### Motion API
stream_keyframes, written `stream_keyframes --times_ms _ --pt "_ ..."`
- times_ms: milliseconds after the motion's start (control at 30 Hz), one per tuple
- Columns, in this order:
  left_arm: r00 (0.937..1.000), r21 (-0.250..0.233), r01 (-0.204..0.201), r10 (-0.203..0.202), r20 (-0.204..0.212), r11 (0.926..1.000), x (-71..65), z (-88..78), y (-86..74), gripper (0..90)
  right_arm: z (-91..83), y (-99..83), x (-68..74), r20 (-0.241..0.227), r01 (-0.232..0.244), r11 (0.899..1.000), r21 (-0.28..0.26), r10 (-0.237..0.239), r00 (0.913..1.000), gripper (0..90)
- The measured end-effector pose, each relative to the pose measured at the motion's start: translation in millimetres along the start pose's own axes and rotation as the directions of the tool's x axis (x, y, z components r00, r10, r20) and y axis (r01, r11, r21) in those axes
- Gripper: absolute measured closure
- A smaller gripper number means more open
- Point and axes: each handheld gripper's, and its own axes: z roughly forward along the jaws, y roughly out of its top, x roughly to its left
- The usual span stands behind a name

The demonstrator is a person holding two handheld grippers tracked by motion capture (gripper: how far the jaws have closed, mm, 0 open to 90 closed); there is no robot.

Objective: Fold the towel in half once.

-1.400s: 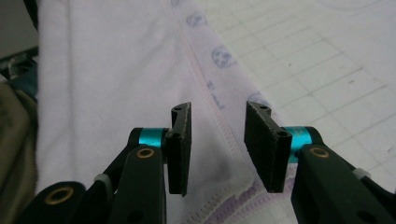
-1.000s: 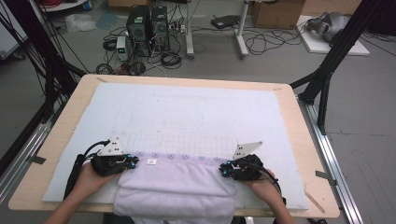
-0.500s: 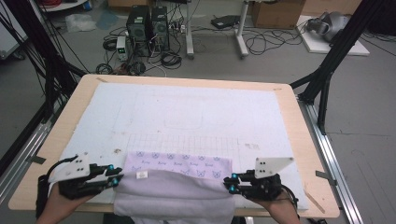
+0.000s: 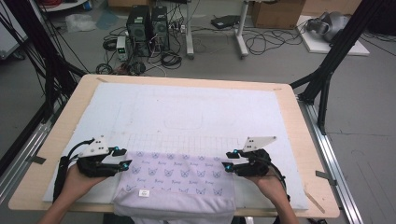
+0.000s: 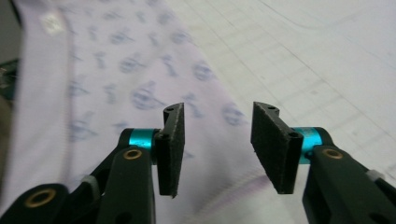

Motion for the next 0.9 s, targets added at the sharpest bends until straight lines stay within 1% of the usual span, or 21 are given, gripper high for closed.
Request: stream_keyframes --times_ms 67,133,167,233,300,367,400,433,467,500,533,600,633,667,700,733,767,800,867,900 --pt "0.9999 0.016 0.015 -0.015 -0.003 0.9998 7.2 9.2 -0.5 49.5 4.4 -2.1 -6.4 0.026 -0.002 1.0 0.022 0.001 0.9997 52.2" --pt "0.9999 0.04 0.014 -0.013 -0.01 0.9991 11.6 17.1 -0.5 48.2 7.9 -3.7 -11.4 0.039 -0.008 0.999 0.041 0.007 0.9992 50.6" --pt "0.9997 0.047 0.021 -0.02 -0.011 0.9987 13.6 20.9 -0.6 47.1 9.6 -4.3 -13.0 0.041 -0.014 0.999 0.038 0.012 0.9991 49.9" --pt "0.9995 0.063 0.029 -0.027 -0.018 0.9976 17.3 26.9 -1.6 44.8 12.5 -5.9 -13.9 0.062 0.001 0.999 0.035 -0.003 0.9981 48.4" --pt "0.9992 0.081 0.039 -0.039 -0.005 0.9959 20.6 31.7 -3.5 44.8 15.5 -9.9 -14.4 0.078 0.016 0.999 0.031 -0.019 0.9968 48.0" --pt "0.9995 0.107 0.028 -0.029 0.01 0.9939 20.7 35.8 -5.6 47.5 17.7 -15.3 -15.1 0.068 0.004 0.999 0.035 -0.006 0.9977 48.0" --pt "0.9992 0.111 0.025 -0.028 0.028 0.9936 19.9 37.3 -6.8 51.0 18.4 -17.7 -15.4 0.067 0.001 0.999 0.035 -0.004 0.9978 48.1" --pt "0.999 0.099 0.021 -0.025 0.037 0.9948 19.2 37.4 -7.5 55.6 19.3 -19.6 -15.3 0.064 -0.001 0.999 0.039 -0.002 0.998 48.8" --pt "0.999 0.1 0.013 -0.017 0.041 0.9949 18.8 37.2 -7.4 58.1 20.7 -20.6 -15.3 0.058 -0.002 0.999 0.054 -0.001 0.9983 50.2" --pt "0.9984 0.098 0.012 -0.018 0.054 0.9951 18.5 37.1 -7.4 61.2 22.7 -21.2 -15.8 0.055 0.007 0.998 0.065 -0.011 0.9984 52.1" --pt "0.9982 0.096 0.008 -0.014 0.058 0.9954 18.0 37.0 -7.5 64.9 24.8 -21.6 -15.2 0.046 0.007 0.998 0.069 -0.011 0.9989 54.7" --pt "0.998 0.096 -0.005 -0.001 0.063 0.9954 17.5 36.7 -7.0 71.8 26.1 -21.4 -14.5 0.022 0.025 0.998 0.06 -0.026 0.9994 66.7" --pt "0.9976 0.094 -0.004 -0.003 0.069 0.9955 16.9 36.7 -6.8 75.9 26.2 -20.8 -13.7 0.004 0.035 0.998 0.061 -0.035 0.9994 72.2" --pt "0.9979 0.096 -0.011 0.005 0.065 0.9953 17.1 36.5 -6.2 79.3 26.1 -20.3 -12.6 -0.005 0.038 0.997 0.065 -0.038 0.9993 78.0" --pt "0.9982 0.092 -0.006 0.0 0.06 0.9958 16.8 36.6 -5.8 81.5 26.2 -20.0 -12.3 -0.015 0.042 0.997 0.063 -0.041 0.999 81.4" --pt "0.9985 0.092 -0.005 0.0 0.055 0.9958 17.1 36.3 -5.3 82.6 26.3 -19.4 -11.7 -0.018 0.041 0.997 0.066 -0.04 0.999 83.0" --pt "0.999 0.092 -0.01 0.006 0.045 0.9957 17.3 35.8 -4.3 83.4 26.1 -18.5 -12.1 -0.015 0.047 0.996 0.069 -0.046 0.9988 83.9" --pt "0.9995 0.084 -0.006 0.003 0.032 0.9964 16.9 35.6 -3.0 83.9 25.7 -17.2 -12.5 -0.015 0.043 0.996 0.075 -0.042 0.999 84.4" --pt "1.0 0.068 -0.001 0.0 0.009 0.9977 18.0 35.4 1.0 84.4 25.4 -14.0 -15.1 0.001 0.048 0.996 0.072 -0.048 0.9988 84.9" --pt "1.0 0.06 0.005 -0.005 0.002 0.9982 19.6 35.5 3.7 84.8 24.8 -11.7 -16.9 0.01 0.04 0.996 0.075 -0.041 0.9991 85.0"
